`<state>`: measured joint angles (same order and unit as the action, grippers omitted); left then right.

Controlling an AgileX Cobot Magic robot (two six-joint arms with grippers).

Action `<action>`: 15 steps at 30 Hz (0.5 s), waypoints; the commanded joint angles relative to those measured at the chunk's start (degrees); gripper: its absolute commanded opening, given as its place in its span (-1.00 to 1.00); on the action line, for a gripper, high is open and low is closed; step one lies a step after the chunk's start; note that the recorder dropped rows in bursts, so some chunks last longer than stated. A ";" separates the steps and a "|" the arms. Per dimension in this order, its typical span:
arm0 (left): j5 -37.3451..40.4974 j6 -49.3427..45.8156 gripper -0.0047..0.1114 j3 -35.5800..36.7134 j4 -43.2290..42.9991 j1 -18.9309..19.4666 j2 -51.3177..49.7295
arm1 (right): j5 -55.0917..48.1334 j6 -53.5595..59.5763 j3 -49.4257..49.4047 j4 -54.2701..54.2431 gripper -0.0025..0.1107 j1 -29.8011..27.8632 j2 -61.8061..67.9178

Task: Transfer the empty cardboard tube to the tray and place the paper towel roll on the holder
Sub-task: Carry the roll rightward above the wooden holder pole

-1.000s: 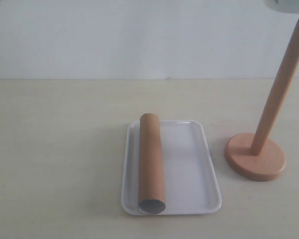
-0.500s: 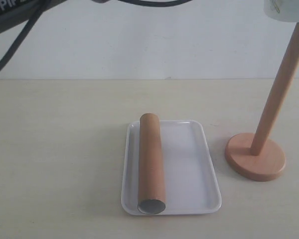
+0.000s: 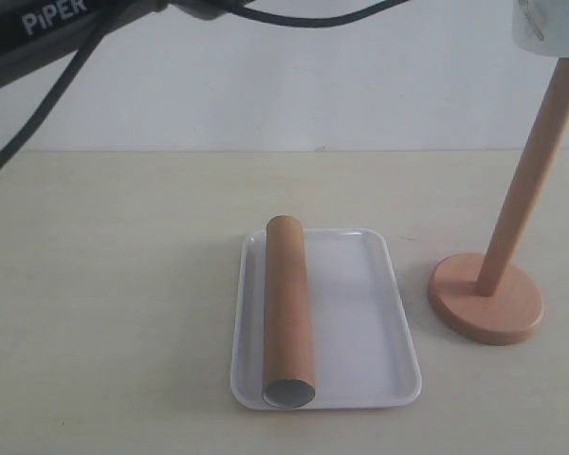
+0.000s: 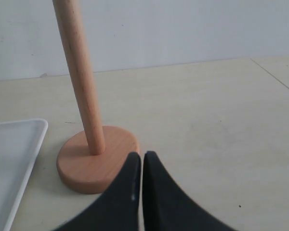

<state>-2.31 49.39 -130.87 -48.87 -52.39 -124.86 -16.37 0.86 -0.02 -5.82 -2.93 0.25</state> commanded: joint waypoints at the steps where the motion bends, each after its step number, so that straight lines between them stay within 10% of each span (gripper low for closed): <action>1: 0.14 0.34 -0.85 -0.46 0.30 -0.29 -1.15 | 0.63 0.15 0.02 0.20 -0.93 0.11 -0.25; 15: 0.81 1.54 -0.85 -0.46 0.47 -0.29 -2.50 | 0.61 0.15 0.02 0.20 -0.93 0.21 -0.25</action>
<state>0.00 49.54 -130.87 -48.87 -52.53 -127.04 -16.37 0.86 -0.02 -5.82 -2.93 0.25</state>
